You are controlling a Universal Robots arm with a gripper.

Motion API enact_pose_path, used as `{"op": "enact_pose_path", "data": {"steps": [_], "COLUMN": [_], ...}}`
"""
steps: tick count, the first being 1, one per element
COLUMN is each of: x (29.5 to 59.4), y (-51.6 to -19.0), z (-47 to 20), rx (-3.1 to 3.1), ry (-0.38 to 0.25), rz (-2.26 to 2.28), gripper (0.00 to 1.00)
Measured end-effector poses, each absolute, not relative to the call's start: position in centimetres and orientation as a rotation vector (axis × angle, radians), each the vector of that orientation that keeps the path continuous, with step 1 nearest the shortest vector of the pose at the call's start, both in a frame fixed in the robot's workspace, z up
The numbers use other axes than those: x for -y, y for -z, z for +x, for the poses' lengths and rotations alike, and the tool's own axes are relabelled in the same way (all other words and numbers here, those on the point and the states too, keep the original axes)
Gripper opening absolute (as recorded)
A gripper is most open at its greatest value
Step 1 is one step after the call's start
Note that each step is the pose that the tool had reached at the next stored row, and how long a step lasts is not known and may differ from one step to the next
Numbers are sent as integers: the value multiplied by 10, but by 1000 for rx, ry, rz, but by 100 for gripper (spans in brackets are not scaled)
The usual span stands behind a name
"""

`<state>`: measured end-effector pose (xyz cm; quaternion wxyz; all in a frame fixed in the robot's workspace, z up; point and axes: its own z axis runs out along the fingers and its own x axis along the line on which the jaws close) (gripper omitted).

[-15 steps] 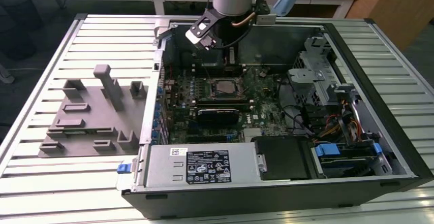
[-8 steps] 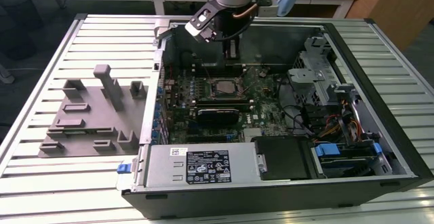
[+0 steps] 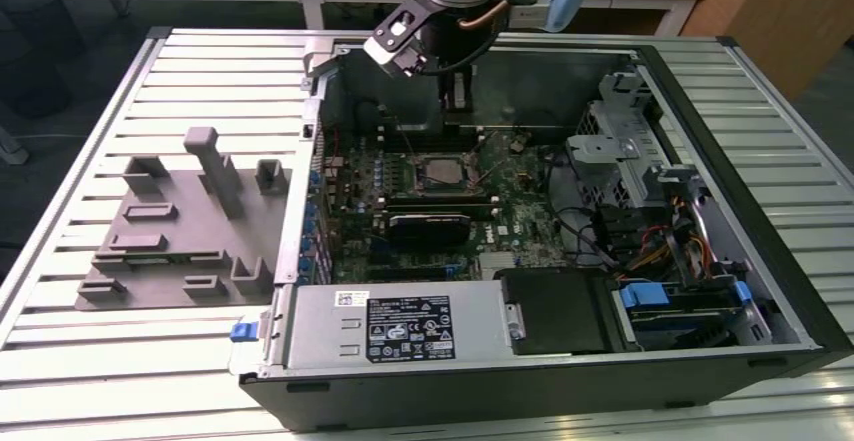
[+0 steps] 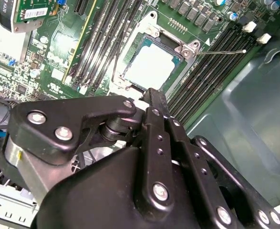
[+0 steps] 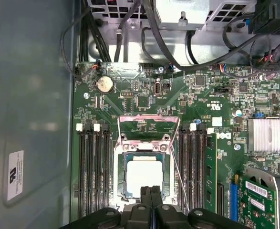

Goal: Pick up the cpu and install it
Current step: 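Close the cpu cover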

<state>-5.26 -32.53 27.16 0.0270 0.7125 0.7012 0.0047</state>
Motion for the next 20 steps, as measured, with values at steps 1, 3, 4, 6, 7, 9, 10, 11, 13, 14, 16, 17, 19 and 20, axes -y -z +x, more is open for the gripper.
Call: {"op": "enact_pose_path", "data": {"steps": [1, 3, 4, 6, 7, 9, 10, 11, 13, 14, 16, 17, 19, 20], "x": [325, 325, 325, 325, 325, 325, 325, 325, 325, 325, 325, 325, 325, 325], "y": [-272, -272, -272, -272, -272, -272, -272, -272, -272, -272, -272, -272, -272, -272], "z": [-52, -50, -48, -43, -40, -35, -31, -28, -21, -18, -11, -8, -1, 3], "rx": [-2166, -2166, -2166, -2165, -2166, -2166, -2165, -2166, -2166, -2166, -2166, -2166, -2166, -2166], "ry": [-14, -14, -14, -14, -14, -14, -14, -14, -14, -14, -14, -14, -14, -14], "rz": [2201, 2201, 2201, 2201, 2201, 2201, 2201, 2200, 2201, 2201, 2201, 2201, 2201, 2201], "gripper": [11, 11, 11, 11, 11, 11, 11, 11, 11, 11, 11, 11, 11, 11]}}
